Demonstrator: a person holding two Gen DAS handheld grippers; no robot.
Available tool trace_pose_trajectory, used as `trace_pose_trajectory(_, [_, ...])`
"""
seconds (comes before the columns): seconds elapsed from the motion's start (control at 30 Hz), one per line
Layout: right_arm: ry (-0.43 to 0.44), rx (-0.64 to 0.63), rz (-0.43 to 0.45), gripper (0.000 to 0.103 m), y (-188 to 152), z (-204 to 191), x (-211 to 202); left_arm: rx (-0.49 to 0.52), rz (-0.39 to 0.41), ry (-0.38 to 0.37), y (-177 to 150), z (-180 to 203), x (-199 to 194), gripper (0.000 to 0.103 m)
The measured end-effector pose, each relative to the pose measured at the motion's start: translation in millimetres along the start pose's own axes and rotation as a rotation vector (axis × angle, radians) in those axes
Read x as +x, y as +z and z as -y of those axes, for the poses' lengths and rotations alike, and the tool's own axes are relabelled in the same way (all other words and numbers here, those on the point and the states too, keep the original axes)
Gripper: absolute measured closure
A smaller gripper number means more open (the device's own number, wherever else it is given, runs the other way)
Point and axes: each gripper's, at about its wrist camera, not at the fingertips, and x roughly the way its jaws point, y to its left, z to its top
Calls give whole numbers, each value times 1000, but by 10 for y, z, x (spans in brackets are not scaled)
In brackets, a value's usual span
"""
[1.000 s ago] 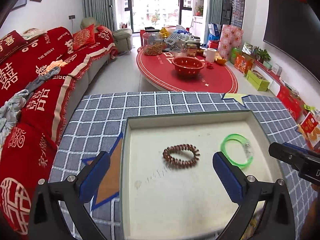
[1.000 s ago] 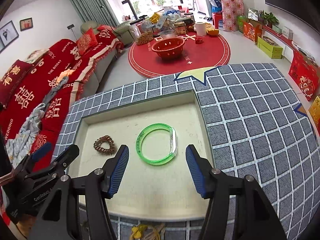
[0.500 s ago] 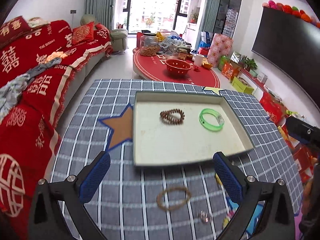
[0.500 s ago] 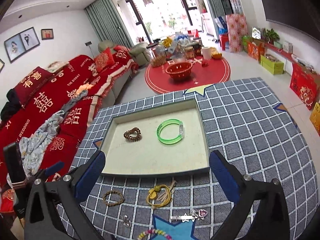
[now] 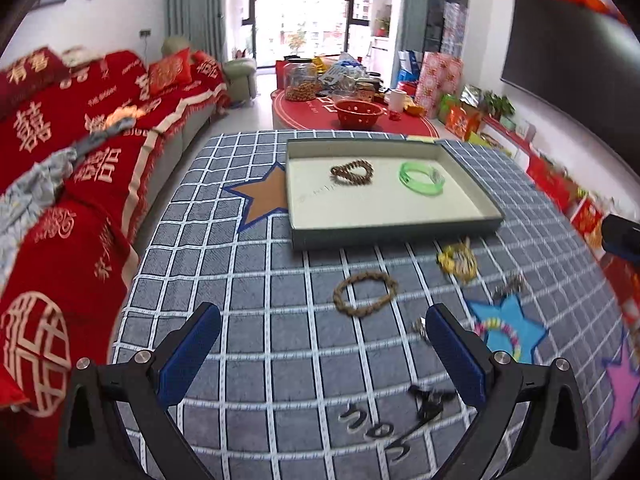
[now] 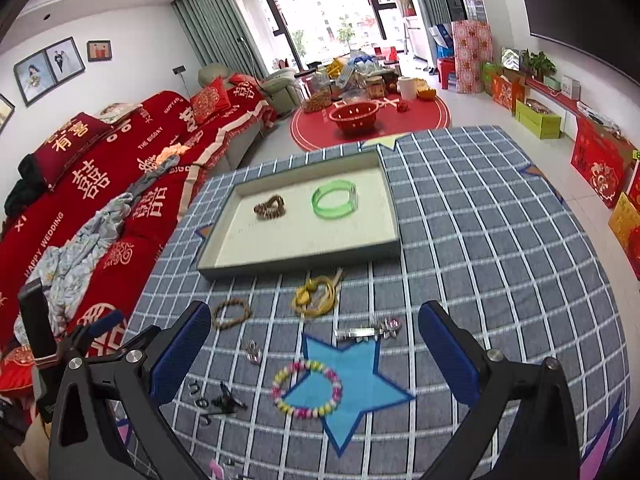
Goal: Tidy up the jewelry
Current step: 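Grasp the black hair clip with the left tool while the right tool grasps the pastel bead bracelet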
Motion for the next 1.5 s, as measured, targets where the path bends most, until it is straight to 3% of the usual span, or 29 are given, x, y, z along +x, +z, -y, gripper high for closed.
trace_pose_trajectory(0.13, [-13, 4, -41, 0, -228, 21, 24, 27, -41, -35, -181, 80, 6, 0])
trace_pose_trajectory(0.47, [-99, 63, -154, 0, -750, 139, 248, 55, -106, -35, -578, 307, 93, 0])
trace_pose_trajectory(1.13, [-194, 40, -226, 0, -867, 176, 635, 93, -141, -23, -676, 546, 300, 0])
trace_pose_trajectory(1.3, [-213, 22, -245, 10, -858, 153, 743, 101, -146, -12, -673, 576, 346, 3])
trace_pose_trajectory(1.5, [-272, -91, -259, 23, -866, -21, 837, 115, -158, -15, -693, 624, 407, 6])
